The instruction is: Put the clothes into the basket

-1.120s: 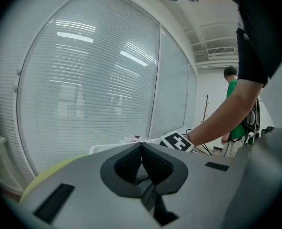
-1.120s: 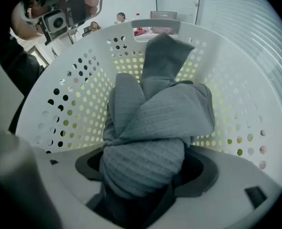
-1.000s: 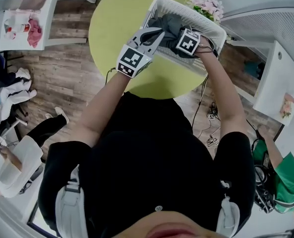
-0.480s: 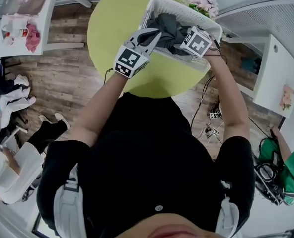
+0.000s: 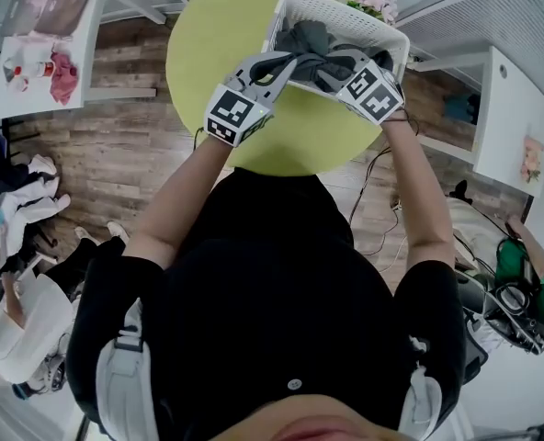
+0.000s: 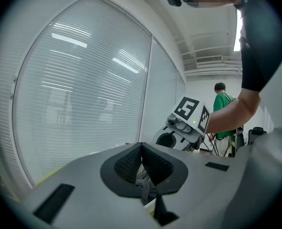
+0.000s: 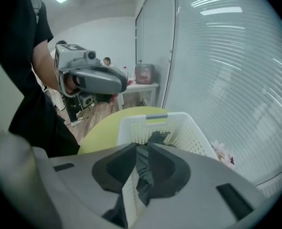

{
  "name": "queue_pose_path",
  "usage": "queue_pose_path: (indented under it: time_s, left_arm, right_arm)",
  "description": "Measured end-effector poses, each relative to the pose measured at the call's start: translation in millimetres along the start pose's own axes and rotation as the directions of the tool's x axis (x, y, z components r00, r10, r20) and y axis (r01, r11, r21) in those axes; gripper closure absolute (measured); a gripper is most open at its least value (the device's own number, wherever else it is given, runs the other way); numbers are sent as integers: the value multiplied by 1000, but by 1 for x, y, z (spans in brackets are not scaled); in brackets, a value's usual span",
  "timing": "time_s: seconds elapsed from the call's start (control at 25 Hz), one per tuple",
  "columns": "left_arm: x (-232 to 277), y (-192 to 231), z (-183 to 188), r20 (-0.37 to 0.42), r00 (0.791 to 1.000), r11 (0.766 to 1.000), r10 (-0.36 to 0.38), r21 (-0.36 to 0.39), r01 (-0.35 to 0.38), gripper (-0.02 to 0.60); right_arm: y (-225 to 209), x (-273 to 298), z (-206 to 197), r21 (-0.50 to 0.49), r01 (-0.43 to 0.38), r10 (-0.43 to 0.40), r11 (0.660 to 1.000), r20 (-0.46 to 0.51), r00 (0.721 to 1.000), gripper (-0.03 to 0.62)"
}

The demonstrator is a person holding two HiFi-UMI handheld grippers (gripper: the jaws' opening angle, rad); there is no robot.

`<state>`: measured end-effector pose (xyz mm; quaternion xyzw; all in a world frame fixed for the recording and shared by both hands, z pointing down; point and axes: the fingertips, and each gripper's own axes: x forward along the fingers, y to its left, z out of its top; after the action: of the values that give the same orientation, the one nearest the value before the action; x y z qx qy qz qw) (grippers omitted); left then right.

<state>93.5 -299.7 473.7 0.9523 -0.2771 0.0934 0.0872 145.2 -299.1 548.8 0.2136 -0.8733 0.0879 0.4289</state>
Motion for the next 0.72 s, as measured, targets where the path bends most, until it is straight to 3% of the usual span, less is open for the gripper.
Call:
queue_pose_path:
  time_s: [0.12, 0.32, 0.72]
  left_arm:
    - [-16, -4, 6, 13, 1000, 1000, -20, 7, 20, 571]
    - [-42, -5, 13, 33, 999, 1000, -29, 4, 29, 571]
    - [-84, -18, 15, 34, 998, 998, -57, 14, 56, 571]
  right_arm:
    - [10, -11, 20, 30, 74, -76, 997, 91, 993, 561]
    - [29, -31, 48, 108, 145, -165, 984, 215, 963, 571]
    - [78, -69, 97, 268, 187, -298, 945, 476, 827, 571]
